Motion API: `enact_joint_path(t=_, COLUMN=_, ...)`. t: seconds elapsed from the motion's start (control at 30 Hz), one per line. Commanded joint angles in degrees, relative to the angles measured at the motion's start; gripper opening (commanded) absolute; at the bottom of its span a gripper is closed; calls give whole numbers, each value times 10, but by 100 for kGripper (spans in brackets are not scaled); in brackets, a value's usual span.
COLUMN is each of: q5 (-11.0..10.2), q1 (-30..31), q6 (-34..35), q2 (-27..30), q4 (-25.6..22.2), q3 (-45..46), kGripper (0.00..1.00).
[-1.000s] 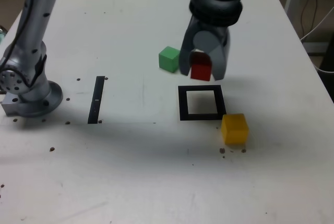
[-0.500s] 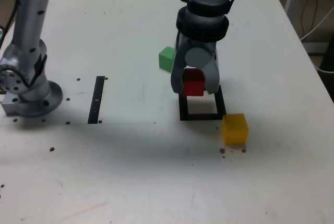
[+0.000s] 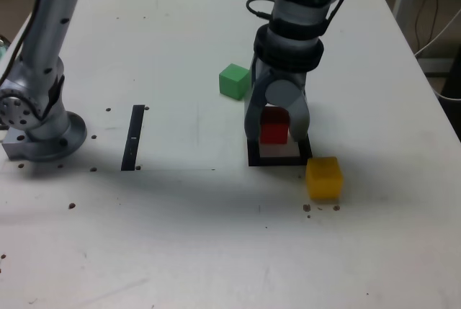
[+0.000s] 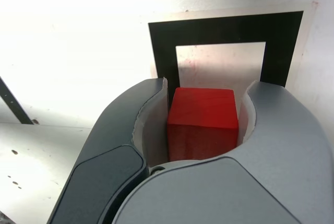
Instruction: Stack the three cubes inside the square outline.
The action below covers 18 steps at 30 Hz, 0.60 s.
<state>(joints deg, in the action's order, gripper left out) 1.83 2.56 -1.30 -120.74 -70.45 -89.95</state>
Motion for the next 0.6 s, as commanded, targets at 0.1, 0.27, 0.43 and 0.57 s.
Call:
enact_joint_path(t=0.1, q5=2, q1=-7, q6=-5, q2=-13, q4=11, q3=5, kGripper=48)
enact_joint_path(t=0.27, q5=3, q1=-13, q6=-10, q2=-15, q4=25, q3=15, kGripper=48)
enact_joint_path(t=0.43, q5=10, q1=-19, q6=-21, q2=-16, q4=39, q3=28, kGripper=64)
enact_joint_path(t=0.57, q5=16, q1=-23, q6=-33, q2=-17, q4=49, q3=35, kGripper=85)
